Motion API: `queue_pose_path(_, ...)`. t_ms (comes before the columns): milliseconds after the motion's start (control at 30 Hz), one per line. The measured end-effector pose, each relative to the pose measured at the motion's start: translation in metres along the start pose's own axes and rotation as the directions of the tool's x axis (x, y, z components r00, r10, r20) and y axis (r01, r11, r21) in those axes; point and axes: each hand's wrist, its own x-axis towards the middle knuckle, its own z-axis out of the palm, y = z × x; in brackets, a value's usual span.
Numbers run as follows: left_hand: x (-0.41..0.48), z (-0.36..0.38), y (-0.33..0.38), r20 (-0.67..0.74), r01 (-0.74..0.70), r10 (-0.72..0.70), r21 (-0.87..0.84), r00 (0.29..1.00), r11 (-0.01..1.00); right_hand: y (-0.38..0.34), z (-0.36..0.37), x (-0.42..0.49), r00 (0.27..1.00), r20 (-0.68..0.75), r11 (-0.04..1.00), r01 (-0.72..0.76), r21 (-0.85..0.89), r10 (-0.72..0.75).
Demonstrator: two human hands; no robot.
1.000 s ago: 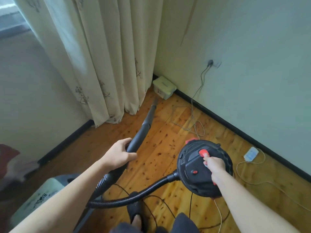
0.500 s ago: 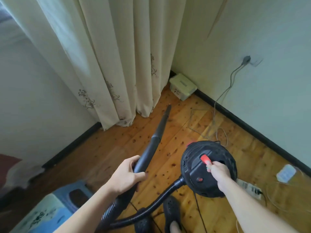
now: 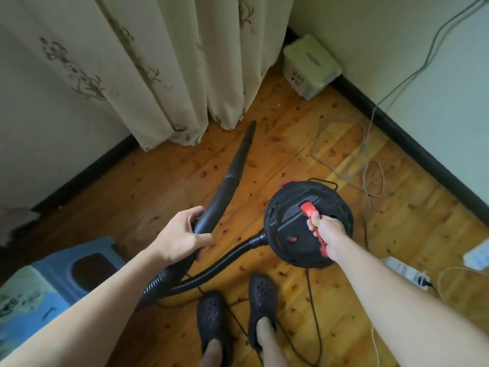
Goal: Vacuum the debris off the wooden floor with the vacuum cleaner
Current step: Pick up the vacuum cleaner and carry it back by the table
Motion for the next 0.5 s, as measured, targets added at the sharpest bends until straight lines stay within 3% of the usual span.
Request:
queue_pose_path(233, 0.044, 0.005, -0.032, -0.036, -0.035, 0.035, -0.007, 0.999, 0.999, 0.018, 0.022, 0.039, 0.998, 0.042, 0.999, -0.042, -0.004, 0.042)
queue_pose_path(367, 0.053, 0.003, -0.056, -0.086, -0.024, 0.032, 0.09, 0.996, 0.996, 0.003, 0.02, 0.051, 0.999, 0.03, 0.998, -0.028, 0.055, 0.026)
queue_pose_path(500, 0.058, -0.001, -0.075, -0.125, -0.004, 0.024, 0.162, 0.992, 0.987, -0.003, 0.017, 0.057, 0.993, 0.116, 0.987, -0.055, 0.151, 0.037)
